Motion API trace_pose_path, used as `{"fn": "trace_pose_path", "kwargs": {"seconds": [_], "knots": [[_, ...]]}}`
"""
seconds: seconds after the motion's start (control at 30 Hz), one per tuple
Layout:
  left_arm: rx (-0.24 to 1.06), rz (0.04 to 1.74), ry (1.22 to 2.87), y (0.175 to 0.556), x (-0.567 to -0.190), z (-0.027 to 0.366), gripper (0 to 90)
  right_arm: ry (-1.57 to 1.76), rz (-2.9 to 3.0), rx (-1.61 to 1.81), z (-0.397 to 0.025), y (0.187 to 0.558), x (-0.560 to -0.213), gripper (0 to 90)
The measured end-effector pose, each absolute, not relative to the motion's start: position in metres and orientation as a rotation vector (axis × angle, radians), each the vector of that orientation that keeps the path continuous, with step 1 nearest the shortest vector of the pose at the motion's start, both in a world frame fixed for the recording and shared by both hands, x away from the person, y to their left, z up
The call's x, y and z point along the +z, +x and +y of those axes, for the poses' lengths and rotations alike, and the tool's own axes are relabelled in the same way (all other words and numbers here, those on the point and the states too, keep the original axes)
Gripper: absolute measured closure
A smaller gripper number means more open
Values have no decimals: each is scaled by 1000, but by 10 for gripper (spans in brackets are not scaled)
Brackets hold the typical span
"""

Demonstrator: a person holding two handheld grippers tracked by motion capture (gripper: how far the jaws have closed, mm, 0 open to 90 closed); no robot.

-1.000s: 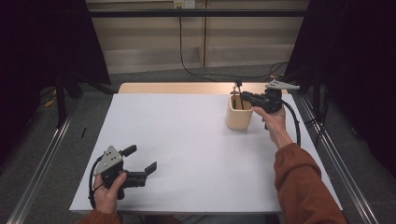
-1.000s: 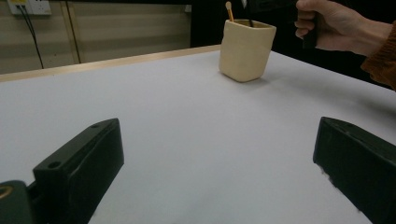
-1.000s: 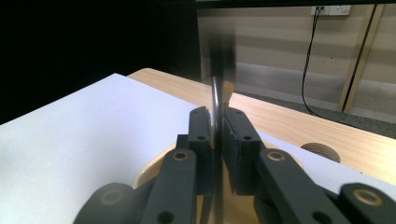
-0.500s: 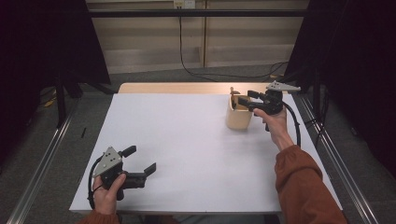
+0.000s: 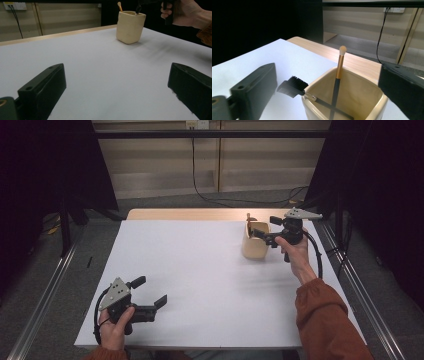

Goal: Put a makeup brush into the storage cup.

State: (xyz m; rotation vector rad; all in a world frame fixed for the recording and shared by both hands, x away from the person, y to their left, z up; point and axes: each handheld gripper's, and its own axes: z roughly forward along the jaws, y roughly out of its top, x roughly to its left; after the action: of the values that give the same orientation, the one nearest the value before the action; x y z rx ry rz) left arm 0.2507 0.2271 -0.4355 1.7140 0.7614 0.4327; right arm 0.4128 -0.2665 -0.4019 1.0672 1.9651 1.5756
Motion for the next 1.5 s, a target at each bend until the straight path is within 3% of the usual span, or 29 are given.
{"fn": "trace_pose_path", "kwargs": {"seconds": [1.5], "knots": [[443, 766, 1708, 246, -435, 229, 17, 1059, 1952, 1533, -284, 330, -398, 18]]}}
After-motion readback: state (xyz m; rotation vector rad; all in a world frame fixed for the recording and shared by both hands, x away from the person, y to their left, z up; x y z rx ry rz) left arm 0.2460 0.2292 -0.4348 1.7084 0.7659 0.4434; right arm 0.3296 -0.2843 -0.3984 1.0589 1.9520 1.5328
